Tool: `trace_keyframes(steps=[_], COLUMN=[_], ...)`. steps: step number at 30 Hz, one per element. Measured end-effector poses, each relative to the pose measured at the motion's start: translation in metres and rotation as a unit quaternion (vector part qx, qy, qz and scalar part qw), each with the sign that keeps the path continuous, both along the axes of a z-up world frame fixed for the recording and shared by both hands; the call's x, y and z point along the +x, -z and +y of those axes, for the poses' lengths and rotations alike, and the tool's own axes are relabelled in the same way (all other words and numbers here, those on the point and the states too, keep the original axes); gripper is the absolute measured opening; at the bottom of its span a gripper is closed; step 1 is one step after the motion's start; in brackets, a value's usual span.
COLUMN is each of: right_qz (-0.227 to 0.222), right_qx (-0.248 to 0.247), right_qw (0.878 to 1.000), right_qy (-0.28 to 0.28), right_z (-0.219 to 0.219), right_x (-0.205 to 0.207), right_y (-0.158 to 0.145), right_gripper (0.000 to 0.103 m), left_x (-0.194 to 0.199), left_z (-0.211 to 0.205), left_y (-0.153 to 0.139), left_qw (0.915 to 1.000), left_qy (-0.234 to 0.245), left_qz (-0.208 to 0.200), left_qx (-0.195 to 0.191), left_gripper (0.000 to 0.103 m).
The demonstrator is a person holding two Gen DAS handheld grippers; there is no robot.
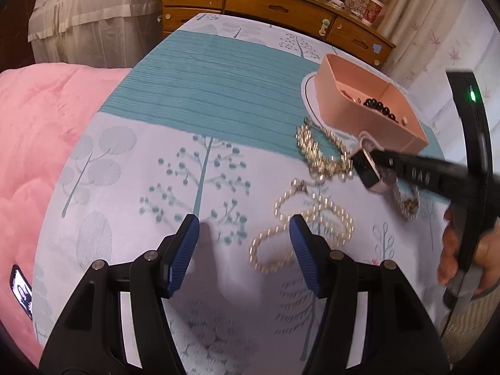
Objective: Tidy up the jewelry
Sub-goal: 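Move left tool toward gold leaf hair comb while right tool approaches pink watch, then grasp pink watch strap with right tool while left tool grasps gold leaf comb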
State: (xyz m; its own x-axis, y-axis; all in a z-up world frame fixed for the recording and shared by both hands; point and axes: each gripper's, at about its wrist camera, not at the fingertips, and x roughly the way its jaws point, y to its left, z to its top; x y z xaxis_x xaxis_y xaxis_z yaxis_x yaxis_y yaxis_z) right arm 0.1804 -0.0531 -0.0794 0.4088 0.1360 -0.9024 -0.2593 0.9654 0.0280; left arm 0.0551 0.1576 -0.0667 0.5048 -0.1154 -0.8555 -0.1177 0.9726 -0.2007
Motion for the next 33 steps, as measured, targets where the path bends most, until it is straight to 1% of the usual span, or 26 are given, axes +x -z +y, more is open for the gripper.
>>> trace_keyframes(steps=[9,11,13,17,24,30,33], right_qz=[-0.003,-0.002,-0.004,-0.007,-0.006,0.0,0.006], right_qx=[0.02,0.027,0.028,0.03,0.04,0.06,0.074], right_qw=[1.0,1.0,1.0,1.0,0.999,0.998,0.997], right_qy=[-0.002,-0.001,-0.002,-0.004,-0.004,-0.002,0.0], right_z=[-0.006,-0.008,-0.01,-0.012,-0.016,-0.022,-0.026], right_x=[-0.014,-0.017,-0.022,-0.03,-0.031,-0.029,-0.027], right_y=[0.004,0.004,0.004,0.003,0.003,0.003,0.002], right_gripper=[0.01,0.01,0.01,0.01,0.01,0.01,0.01], left_x=[0.062,0.073,0.082,0.091,0.1,0.104,0.108], left_z=[-0.008,-0.011,-0.014,-0.022,-0.032,-0.035,-0.038], left_y=[0.0,0.002,0.005,0.006,0.007,0.007,0.007], left_qw=[0.9982,0.9967,0.9958,0.9971,0.9976,0.9968,0.9957], left_qy=[-0.008,-0.008,-0.007,-0.009,-0.009,-0.008,-0.005], left_qz=[0.029,0.039,0.048,0.053,0.065,0.08,0.092], left_qx=[-0.052,-0.07,-0.077,-0.053,-0.021,-0.005,-0.005], left_gripper=[0.057,0.057,0.057,0.057,0.057,0.057,0.057])
